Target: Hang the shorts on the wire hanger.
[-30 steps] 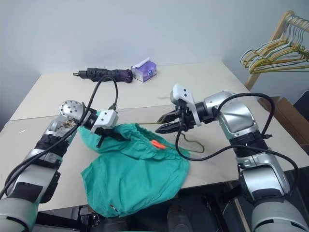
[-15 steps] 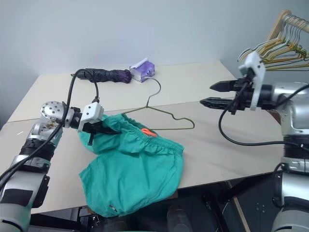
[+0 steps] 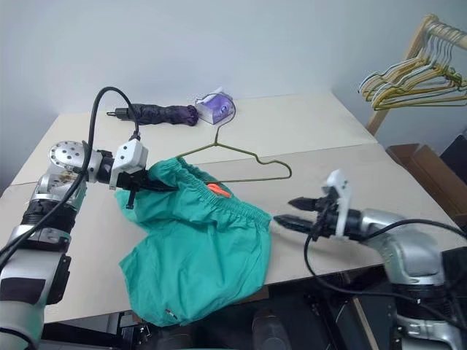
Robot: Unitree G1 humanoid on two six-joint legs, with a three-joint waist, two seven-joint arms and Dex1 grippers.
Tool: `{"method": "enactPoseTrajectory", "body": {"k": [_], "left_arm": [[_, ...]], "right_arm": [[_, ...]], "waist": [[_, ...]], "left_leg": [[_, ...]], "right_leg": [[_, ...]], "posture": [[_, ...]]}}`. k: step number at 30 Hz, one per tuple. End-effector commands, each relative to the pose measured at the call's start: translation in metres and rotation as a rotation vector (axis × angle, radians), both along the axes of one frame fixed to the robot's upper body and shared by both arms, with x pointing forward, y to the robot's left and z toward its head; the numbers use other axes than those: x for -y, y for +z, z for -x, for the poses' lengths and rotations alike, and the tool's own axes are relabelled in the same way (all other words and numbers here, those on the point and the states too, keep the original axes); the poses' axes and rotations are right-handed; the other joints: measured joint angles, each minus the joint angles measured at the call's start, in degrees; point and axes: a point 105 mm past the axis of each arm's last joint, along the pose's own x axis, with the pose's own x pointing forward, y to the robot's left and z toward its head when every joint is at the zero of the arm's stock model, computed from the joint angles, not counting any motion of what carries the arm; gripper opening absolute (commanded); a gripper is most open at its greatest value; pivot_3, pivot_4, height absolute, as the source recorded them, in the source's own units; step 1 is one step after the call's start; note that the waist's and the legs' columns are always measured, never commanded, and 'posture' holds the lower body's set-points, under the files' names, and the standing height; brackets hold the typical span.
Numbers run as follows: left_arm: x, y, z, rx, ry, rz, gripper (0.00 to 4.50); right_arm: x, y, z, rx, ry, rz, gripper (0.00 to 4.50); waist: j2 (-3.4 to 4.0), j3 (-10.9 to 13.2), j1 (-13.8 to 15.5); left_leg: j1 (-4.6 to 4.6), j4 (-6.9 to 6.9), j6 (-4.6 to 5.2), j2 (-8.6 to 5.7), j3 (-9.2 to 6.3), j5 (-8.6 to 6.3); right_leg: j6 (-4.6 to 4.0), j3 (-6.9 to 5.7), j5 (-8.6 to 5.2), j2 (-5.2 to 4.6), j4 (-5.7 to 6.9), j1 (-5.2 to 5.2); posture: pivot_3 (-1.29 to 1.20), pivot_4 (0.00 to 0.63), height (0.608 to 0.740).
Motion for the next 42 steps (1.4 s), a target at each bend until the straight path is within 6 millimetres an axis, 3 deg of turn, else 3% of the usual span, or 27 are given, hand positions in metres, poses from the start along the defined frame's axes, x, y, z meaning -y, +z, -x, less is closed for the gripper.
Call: {"method": "enactPoseTrajectory", "body": {"k": [1, 9, 12, 23, 29, 36, 42], "left_arm": [[0.001, 0.019, -0.003, 0.055, -0.003, 0.034, 0.00], [0.001, 0.015, -0.001, 0.055, -0.002, 0.040, 0.00], [0.001, 0.015, 0.000, 0.056, -0.002, 0.042, 0.00], [-0.004, 0.015, 0.002, 0.063, 0.015, 0.042, 0.00], [-0.011, 0.021, 0.007, 0.050, 0.008, 0.059, 0.00], [-0.027, 0.033, 0.027, -0.012, -0.018, 0.052, 0.00], [-0.037, 0.034, 0.031, -0.030, 0.002, 0.022, 0.00]], "right_arm": [[-0.018, -0.001, 0.005, 0.016, 0.037, 0.004, 4.46], [-0.039, -0.015, 0.006, -0.050, 0.082, -0.016, 4.46], [-0.043, -0.009, 0.001, -0.054, 0.066, -0.069, 3.91], [-0.033, -0.009, 0.008, -0.069, 0.096, -0.056, 0.09], [-0.014, -0.006, -0.010, -0.033, 0.005, -0.007, 0.04], [0.018, 0.007, -0.030, 0.021, -0.049, 0.068, 0.04], [0.029, 0.020, -0.036, 0.064, -0.027, 0.110, 0.04]], "waist": [[-0.01, 0.00, 0.11], [-0.01, 0.00, 0.53], [-0.01, 0.00, 0.50], [-0.01, 0.00, 1.47], [-0.02, 0.00, 1.59], [-0.01, 0.00, 1.49], [-0.01, 0.00, 1.82]], "left_leg": [[0.00, 0.00, 0.00, 0.01, -0.02, 0.00], [-0.02, 0.00, 0.00, 0.00, -0.02, 0.00], [0.00, 0.00, 0.00, 0.01, -0.02, 0.00], [-0.01, 0.00, 0.00, 0.00, -0.02, 0.00], [-0.01, 0.00, 0.00, 0.00, 0.00, 0.00], [-0.02, 0.00, 0.00, 0.02, 0.01, 0.00], [0.00, 0.00, 0.00, 0.01, 0.01, 0.00]], "right_leg": [[0.00, -0.01, 0.00, 0.01, 0.00, 0.00], [0.00, -0.02, 0.00, 0.00, -0.02, 0.00], [0.00, -0.02, 0.00, 0.01, -0.01, 0.00], [0.00, -0.03, 0.00, 0.01, -0.02, 0.01], [0.00, -0.03, 0.00, 0.00, -0.03, 0.01], [0.00, -0.01, 0.00, 0.00, -0.04, -0.02], [0.00, -0.03, 0.00, 0.00, -0.04, 0.01]], "posture": [[-0.15, 0.052, 0.740], [-0.13, 0.047, 0.740], [-0.13, 0.045, 0.740], [-0.12, 0.037, 0.740], [-0.12, 0.031, 0.740], [-0.12, 0.037, 0.740], [-0.11, 0.044, 0.740]]}}
